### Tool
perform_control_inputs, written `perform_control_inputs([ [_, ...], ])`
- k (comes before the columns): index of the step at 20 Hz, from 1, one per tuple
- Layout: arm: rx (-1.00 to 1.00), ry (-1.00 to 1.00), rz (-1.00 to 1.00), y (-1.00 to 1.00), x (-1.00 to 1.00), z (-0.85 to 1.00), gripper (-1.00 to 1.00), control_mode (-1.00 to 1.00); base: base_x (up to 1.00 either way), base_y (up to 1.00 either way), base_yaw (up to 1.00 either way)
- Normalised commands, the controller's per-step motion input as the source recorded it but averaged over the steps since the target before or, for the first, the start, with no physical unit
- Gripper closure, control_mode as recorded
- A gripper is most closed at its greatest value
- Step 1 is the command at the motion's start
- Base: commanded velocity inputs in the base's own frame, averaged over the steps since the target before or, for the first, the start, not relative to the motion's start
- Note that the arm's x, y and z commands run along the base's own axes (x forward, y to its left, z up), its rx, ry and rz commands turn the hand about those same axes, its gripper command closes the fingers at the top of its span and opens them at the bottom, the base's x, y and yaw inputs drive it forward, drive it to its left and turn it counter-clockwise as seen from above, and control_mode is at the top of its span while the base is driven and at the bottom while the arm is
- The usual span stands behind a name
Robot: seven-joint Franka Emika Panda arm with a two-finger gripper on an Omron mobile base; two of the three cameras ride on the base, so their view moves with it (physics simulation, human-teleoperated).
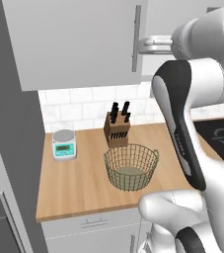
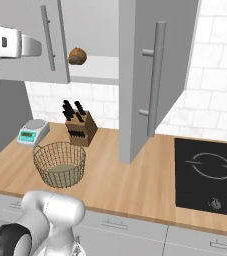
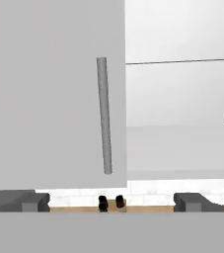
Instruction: Open the cabinet, pick up the bread from the cabinet and place it in the basket. Then move the basket to the dining counter.
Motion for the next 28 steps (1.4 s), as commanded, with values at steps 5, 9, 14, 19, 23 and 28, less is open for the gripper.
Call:
perform_control_inputs([
  [5,0.0,0.02,0.06,0.0,0.65,-0.28,-1.0,-1.0,0.0,0.0,0.0],
  [9,0.0,0.04,0.02,-0.01,0.67,-0.15,-1.0,-1.0,0.0,0.0,0.0],
  [14,0.0,0.0,-0.01,0.0,0.59,-0.06,-1.0,-1.0,0.0,0.0,0.0],
  [19,-0.02,0.03,-0.05,0.02,0.6,-0.14,-1.0,-1.0,0.0,0.0,0.0],
  [23,0.0,0.01,-0.01,0.02,0.58,-0.11,-1.0,-1.0,0.0,0.0,0.0],
  [28,0.0,0.03,0.0,0.06,0.54,-0.01,-1.0,-1.0,0.0,0.0,0.0],
])
